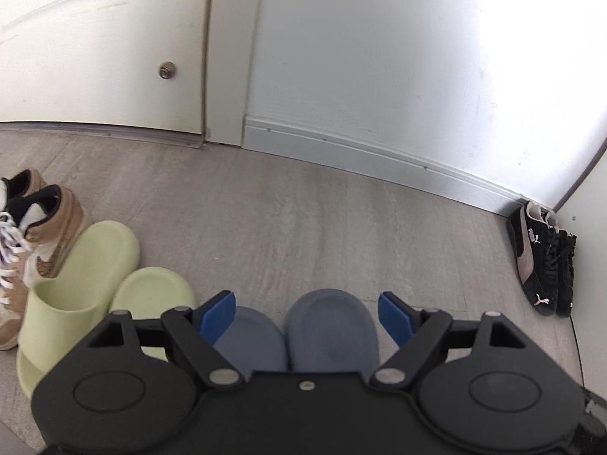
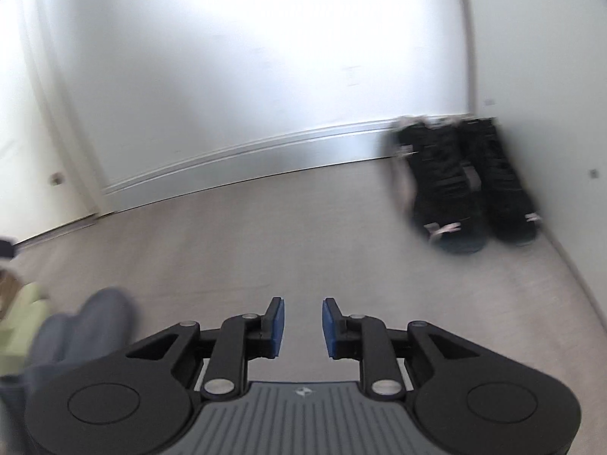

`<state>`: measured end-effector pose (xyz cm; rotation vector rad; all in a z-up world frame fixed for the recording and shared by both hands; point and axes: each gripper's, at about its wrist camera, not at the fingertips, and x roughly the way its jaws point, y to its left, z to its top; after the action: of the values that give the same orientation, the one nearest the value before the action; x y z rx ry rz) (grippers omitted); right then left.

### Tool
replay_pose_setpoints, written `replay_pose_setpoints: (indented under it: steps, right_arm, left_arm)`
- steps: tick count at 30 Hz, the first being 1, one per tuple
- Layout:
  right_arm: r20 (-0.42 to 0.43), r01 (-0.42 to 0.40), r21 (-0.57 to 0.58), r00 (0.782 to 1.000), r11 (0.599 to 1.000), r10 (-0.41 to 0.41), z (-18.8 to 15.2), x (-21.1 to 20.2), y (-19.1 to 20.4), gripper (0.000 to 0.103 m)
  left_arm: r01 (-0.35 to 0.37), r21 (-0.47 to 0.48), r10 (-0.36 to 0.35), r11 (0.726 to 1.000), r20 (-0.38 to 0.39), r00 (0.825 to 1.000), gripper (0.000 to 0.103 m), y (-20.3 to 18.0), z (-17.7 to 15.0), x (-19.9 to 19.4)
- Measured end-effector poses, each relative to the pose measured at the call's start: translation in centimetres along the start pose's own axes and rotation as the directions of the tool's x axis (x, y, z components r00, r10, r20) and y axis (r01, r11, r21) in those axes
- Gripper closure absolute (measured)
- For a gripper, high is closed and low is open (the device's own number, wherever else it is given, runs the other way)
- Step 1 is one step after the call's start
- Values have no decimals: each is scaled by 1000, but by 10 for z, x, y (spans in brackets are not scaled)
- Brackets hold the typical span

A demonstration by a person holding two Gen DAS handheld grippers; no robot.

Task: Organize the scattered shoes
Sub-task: 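Move the open right tool back toward the dark grey slides, then grasp both dark grey slides together with the right tool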

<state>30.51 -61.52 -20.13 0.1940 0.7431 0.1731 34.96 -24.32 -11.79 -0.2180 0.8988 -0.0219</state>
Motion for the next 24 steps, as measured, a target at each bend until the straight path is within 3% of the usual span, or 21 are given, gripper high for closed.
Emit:
replay_pose_setpoints:
  steps: [4,9,14,15,18,24]
  right_arm:
    - [-101,-182,-71,980,981,174,-33,0,88,74]
    - [-232,-297,-77,934,952,272,-72,-1,156,70]
    - [-236,-186,-244,963,952,128,-114,-7,199,56]
    - [-210,-173,-256,970,951,121,-120,-10,203,47]
    - [-159,-181,-321,978,930,136,-132,-15,216,38]
    - [-76,-78,-428,996,901,50,-141,1,229,35]
  left_arm:
    - [-45,-19,46,999,21,999,20,42,-6,-24]
    - [-60,-89,58,994,-25,998,20,89,-35,-46]
    - [-71,-109,64,992,-69,996,20,112,-60,-53]
    - [-68,-114,60,991,-75,995,20,116,-63,-53]
    - [-53,-125,42,991,-86,995,20,121,-69,-52]
    - [-39,-110,28,993,-98,995,20,120,-77,-51]
